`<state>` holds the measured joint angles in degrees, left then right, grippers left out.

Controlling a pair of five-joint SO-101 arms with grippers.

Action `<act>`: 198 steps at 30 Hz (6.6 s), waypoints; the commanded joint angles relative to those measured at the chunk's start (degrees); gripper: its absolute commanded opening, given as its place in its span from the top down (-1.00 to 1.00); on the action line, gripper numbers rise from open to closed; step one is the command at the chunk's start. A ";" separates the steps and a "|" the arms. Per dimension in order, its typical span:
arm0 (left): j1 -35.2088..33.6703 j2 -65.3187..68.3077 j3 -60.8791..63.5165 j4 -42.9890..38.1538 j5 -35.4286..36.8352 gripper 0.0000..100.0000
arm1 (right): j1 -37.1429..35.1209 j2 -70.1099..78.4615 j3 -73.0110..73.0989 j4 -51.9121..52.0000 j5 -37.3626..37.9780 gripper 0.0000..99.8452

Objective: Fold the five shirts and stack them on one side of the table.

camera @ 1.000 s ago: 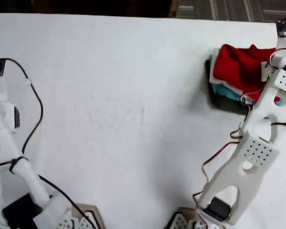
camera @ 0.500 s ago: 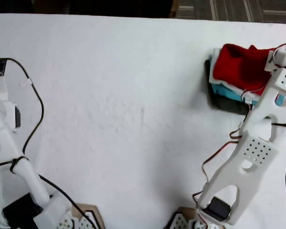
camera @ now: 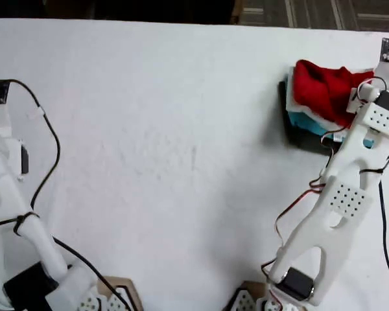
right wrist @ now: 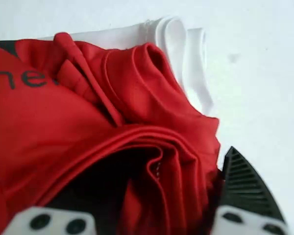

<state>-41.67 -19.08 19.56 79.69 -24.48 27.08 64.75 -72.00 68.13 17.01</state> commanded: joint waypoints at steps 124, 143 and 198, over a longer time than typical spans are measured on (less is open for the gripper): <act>2.81 -2.29 -0.31 0.70 -0.53 0.94 | 2.68 12.35 -9.05 -45.85 -4.40 0.96; 2.99 -2.29 -0.48 0.26 -0.53 0.94 | -1.98 -8.48 -22.86 -7.60 -14.51 0.96; 2.99 -2.29 -0.48 0.26 -0.53 0.94 | -19.91 -7.78 -22.68 25.54 -5.63 0.96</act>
<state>-39.47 -19.08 19.56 80.04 -24.48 8.00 58.59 -93.19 94.77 10.86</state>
